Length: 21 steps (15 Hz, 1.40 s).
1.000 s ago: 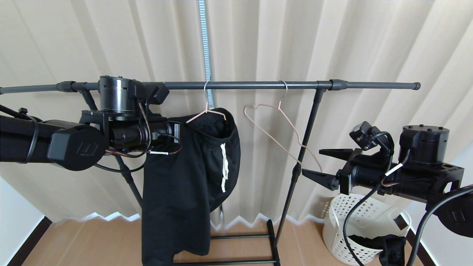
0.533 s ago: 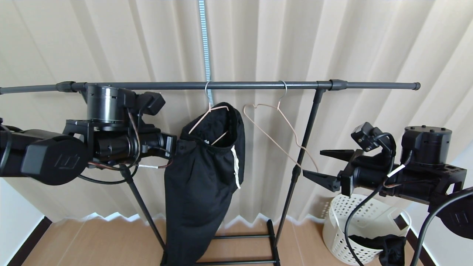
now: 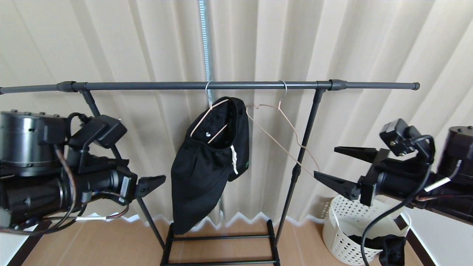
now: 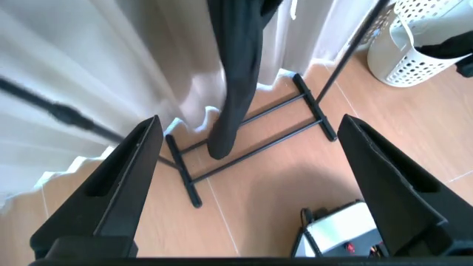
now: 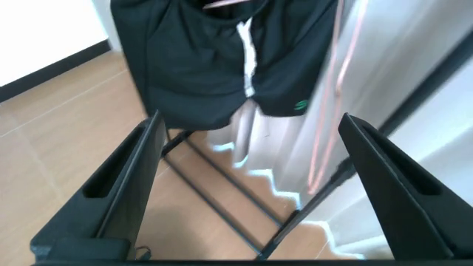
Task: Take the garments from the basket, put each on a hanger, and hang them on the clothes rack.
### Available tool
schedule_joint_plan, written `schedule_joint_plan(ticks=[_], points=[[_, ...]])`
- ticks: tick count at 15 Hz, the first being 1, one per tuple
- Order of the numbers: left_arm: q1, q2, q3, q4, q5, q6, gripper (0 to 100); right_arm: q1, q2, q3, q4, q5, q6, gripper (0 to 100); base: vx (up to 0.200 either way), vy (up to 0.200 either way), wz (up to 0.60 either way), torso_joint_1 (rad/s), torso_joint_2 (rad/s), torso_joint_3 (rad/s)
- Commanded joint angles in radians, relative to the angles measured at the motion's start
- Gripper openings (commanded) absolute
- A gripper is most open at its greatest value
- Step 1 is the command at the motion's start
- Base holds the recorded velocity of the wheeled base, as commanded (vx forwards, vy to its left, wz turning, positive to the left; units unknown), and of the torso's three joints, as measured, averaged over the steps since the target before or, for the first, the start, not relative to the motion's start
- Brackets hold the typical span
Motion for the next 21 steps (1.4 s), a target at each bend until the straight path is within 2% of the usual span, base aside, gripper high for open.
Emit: schedule_joint_plan(ticks=[1,2,3,4,5,6,8,11,12,13,14,15,17,21], points=[[0.002,-0.268,0.187,-0.002,0.002,-0.005,100,0.030,-0.259,0.137,0.009,-0.091,0.031,100,0.000,0.000,0.00,0.000,0.00,0.000],[0.003,-0.360,0.264,-0.004,0.002,-0.012,100,0.045,-0.339,0.208,0.009,-0.146,0.038,100,0.000,0.000,0.00,0.000,0.00,0.000],[0.003,-0.398,0.292,-0.004,0.000,-0.015,100,0.047,-0.374,0.237,0.011,-0.177,0.038,100,0.000,0.000,0.00,0.000,0.00,0.000],[0.008,-0.515,0.381,-0.005,0.000,-0.034,100,0.047,-0.486,0.332,0.013,-0.247,0.038,100,0.000,0.000,0.00,0.000,0.00,0.000],[0.010,-0.527,0.388,-0.005,0.000,-0.037,100,0.047,-0.499,0.343,0.013,-0.252,0.037,100,0.000,0.000,0.00,0.000,0.00,0.000],[0.013,-0.637,0.473,-0.004,-0.001,-0.077,100,0.047,-0.646,0.450,0.071,-0.278,0.037,100,0.000,0.000,0.00,0.000,0.00,0.000],[0.014,-0.752,0.540,-0.001,0.000,-0.123,100,0.044,-0.848,0.501,0.273,-0.306,0.037,100,0.000,0.000,0.00,0.000,0.00,0.000],[0.019,-0.924,0.649,0.007,0.019,-0.131,100,0.031,-1.175,0.490,0.652,-0.327,0.037,100,0.000,0.000,0.00,0.000,0.00,0.000],[0.022,-0.946,0.658,0.013,0.028,-0.129,100,0.030,-1.215,0.488,0.691,-0.338,0.037,100,0.000,0.000,0.00,0.000,0.00,0.000],[0.030,-0.990,0.671,0.059,0.039,-0.131,100,0.028,-1.324,0.496,0.767,-0.370,0.037,100,0.000,0.000,0.00,0.000,0.00,0.000],[0.030,-0.990,0.671,0.059,0.039,-0.131,100,0.028,-1.324,0.496,0.767,-0.370,0.037,100,0.000,0.000,0.00,0.000,0.00,0.000],[0.042,-1.055,0.697,0.139,0.037,-0.132,100,0.007,-1.364,0.496,0.784,-0.388,0.066,100,0.000,0.000,0.00,0.000,0.00,0.000],[0.043,-1.094,0.689,0.213,0.040,-0.134,100,-0.047,-1.388,0.496,0.789,-0.414,0.089,100,0.000,0.000,0.00,0.000,0.00,0.000],[0.165,-1.102,0.689,0.216,0.057,-0.129,100,-0.134,-1.416,0.498,0.783,-0.473,0.089,100,0.000,0.000,0.00,0.000,0.00,0.000]])
